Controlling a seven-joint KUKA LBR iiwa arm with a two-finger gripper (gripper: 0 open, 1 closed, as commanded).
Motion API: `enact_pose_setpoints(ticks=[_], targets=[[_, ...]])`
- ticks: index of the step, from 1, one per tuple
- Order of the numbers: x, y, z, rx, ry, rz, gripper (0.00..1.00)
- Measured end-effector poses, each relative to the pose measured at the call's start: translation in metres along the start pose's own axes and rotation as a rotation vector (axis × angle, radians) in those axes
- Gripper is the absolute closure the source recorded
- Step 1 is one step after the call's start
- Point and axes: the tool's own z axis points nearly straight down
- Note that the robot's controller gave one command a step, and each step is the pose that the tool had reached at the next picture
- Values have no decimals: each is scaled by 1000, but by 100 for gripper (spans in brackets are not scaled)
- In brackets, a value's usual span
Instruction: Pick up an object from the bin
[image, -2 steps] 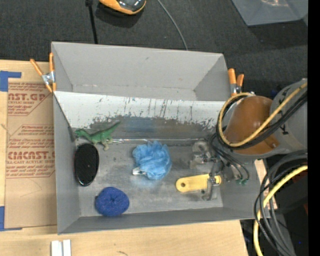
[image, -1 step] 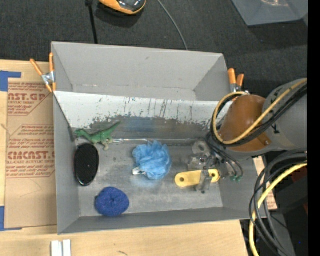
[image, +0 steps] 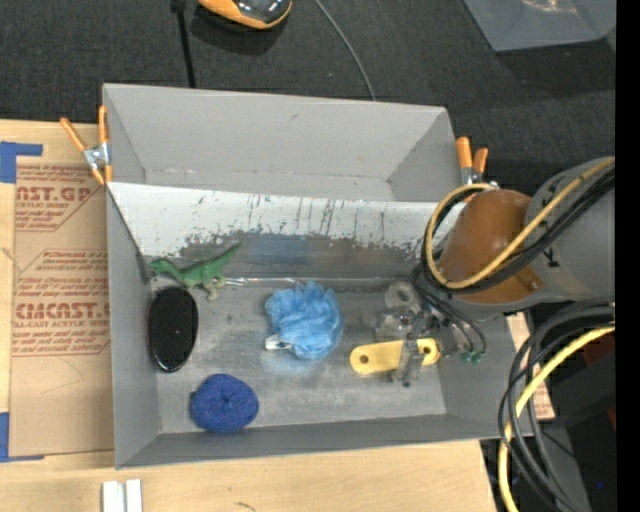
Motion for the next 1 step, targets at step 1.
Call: enact_pose_setpoints(ticks=[1], targets=[[2,-11,-156,1,-5,-21,100]])
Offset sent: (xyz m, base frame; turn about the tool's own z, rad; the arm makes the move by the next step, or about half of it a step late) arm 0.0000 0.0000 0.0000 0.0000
